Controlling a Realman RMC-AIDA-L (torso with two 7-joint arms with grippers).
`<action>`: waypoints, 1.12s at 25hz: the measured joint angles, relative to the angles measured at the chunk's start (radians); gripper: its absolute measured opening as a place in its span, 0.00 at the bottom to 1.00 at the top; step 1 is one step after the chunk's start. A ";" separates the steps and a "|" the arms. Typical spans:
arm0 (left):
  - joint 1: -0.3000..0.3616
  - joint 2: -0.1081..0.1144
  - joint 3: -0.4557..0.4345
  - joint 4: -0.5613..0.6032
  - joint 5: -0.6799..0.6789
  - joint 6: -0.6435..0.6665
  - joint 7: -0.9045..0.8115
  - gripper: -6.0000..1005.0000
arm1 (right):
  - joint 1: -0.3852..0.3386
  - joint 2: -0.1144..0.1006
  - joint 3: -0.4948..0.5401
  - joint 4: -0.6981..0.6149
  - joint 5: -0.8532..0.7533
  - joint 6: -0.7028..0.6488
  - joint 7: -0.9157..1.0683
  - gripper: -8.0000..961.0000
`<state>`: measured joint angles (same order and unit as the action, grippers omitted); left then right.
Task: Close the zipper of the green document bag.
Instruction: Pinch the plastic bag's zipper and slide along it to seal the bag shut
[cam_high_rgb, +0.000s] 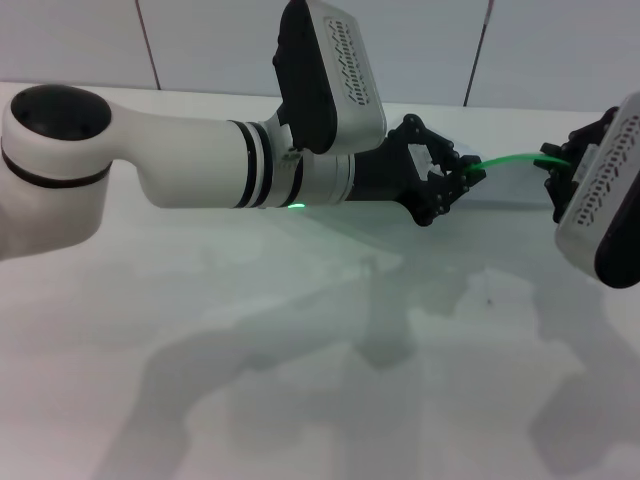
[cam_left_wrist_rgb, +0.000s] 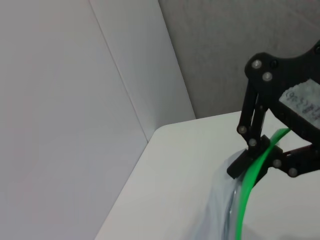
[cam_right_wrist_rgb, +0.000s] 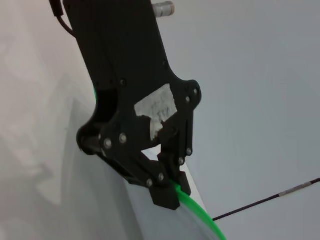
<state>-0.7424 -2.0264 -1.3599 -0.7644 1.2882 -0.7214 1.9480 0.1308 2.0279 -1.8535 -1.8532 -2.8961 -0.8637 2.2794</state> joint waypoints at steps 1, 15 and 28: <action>0.000 0.000 0.000 0.001 0.000 0.000 0.000 0.09 | 0.000 0.000 0.003 -0.001 0.000 0.000 0.000 0.14; 0.004 0.000 -0.004 0.062 0.000 0.048 0.000 0.11 | -0.029 0.000 0.067 -0.038 -0.001 0.008 0.003 0.15; 0.037 0.008 -0.124 0.132 0.000 0.065 0.009 0.13 | -0.074 0.001 0.172 -0.027 -0.002 0.078 0.006 0.15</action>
<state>-0.7057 -2.0182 -1.4842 -0.6321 1.2886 -0.6568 1.9567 0.0564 2.0293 -1.6819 -1.8801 -2.8977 -0.7862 2.2852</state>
